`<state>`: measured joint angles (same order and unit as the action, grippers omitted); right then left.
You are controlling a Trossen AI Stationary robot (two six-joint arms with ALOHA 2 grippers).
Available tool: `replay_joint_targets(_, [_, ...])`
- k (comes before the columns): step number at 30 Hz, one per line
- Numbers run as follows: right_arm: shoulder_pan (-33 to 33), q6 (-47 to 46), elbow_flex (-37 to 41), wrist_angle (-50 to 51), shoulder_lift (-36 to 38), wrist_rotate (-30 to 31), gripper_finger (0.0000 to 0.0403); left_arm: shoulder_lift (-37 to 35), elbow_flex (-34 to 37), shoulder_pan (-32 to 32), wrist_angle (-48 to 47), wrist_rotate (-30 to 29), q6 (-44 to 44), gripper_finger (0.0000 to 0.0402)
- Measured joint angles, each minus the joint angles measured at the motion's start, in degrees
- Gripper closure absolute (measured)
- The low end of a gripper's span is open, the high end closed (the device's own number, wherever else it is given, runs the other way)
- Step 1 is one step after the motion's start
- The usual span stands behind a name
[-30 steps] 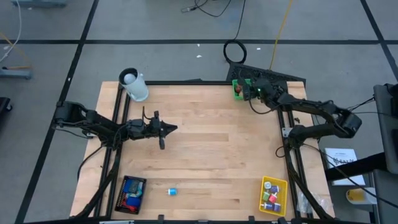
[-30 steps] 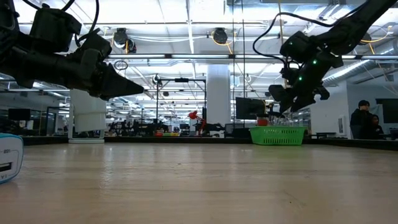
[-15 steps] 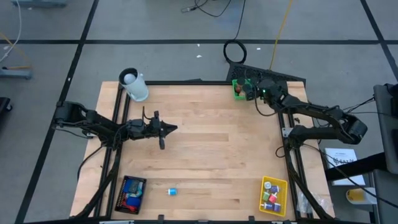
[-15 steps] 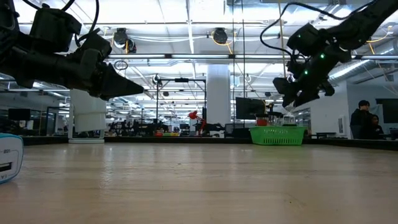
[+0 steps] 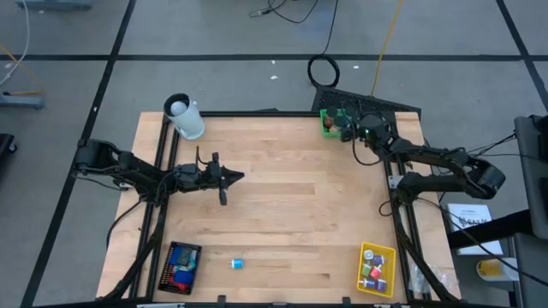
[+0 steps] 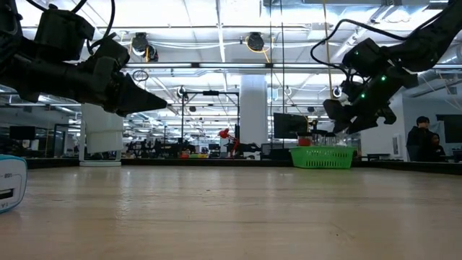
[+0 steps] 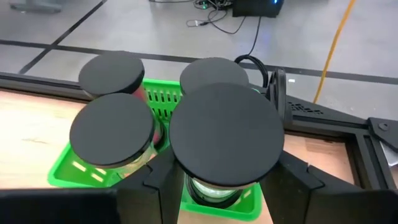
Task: Pick & Place Office items
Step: Put the white hourglass into the green bin
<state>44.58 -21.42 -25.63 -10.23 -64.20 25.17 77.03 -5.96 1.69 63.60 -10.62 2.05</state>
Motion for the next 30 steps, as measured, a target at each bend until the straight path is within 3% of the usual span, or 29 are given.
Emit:
replay_joint_targets(9, [0.1,0.1,2.2,-4.7,0.0,-1.7,0.0236,0.0,0.0,0.0,0.0,0.0,0.0,0.0371])
replay_joint_targets(22, [0.1,1.3,2.2,-3.8,0.0,-1.3,0.0162,0.0,0.0,0.0,0.0,0.0,0.0,0.0371])
replay_joint_targets(30, [0.1,3.5,2.2,-5.4,1.5,-1.3,0.017,0.0,0.0,0.0,0.0,0.0,0.0,0.0371])
